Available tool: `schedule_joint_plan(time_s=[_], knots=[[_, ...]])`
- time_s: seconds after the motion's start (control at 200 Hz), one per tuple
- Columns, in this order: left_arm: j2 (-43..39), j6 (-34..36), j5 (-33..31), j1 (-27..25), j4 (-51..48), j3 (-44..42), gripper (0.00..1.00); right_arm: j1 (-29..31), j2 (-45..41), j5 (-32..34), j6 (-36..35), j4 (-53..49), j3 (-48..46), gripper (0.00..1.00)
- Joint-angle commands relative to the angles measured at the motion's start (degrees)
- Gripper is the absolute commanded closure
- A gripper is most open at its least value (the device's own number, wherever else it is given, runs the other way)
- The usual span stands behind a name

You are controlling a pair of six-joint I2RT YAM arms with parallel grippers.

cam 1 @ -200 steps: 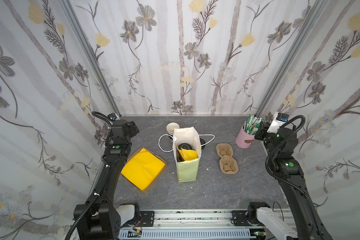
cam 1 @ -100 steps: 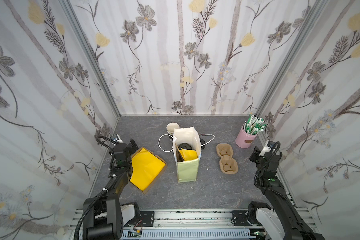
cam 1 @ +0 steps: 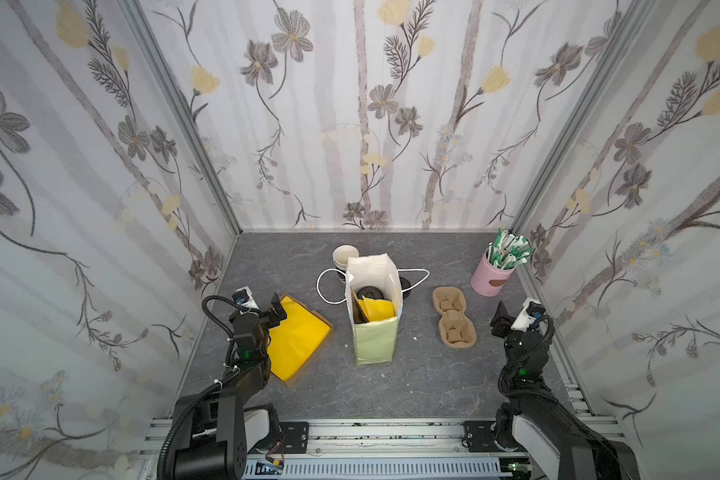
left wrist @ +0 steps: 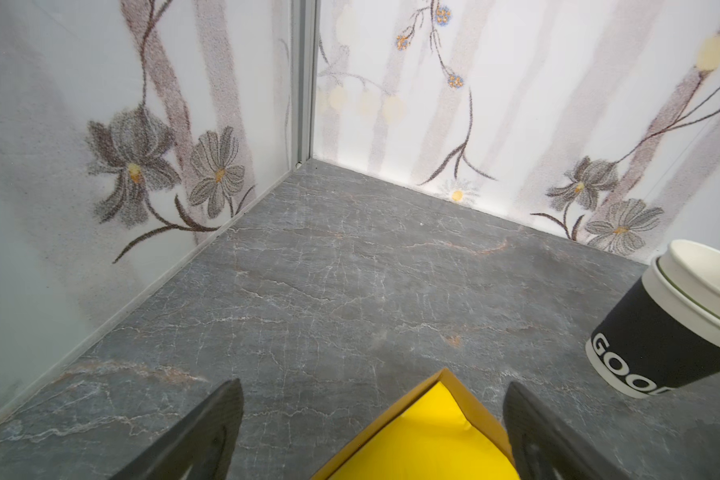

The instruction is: Pack the takeout coffee

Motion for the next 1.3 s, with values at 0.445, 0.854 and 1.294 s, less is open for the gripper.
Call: schedule_joint_plan(time_s=[0.445,0.854,1.294], knots=[[14.0,-2.8,12.9,0.0,28.9,-1.7,0.0,0.1,29.2,-14.1,-2.0,52.4,-3.2,0.33],[19.7,-0.7,8.9,-2.6,35.7,-3.2,0.0,1.5,25.6,-4.3,-0.8,40.4,0.4,0.0],[23.2,1.3,-5.6,-8.2,31.0,0.9,0.0,2.6,25.2,-2.8,-1.7,37.8,1.5,0.0]])
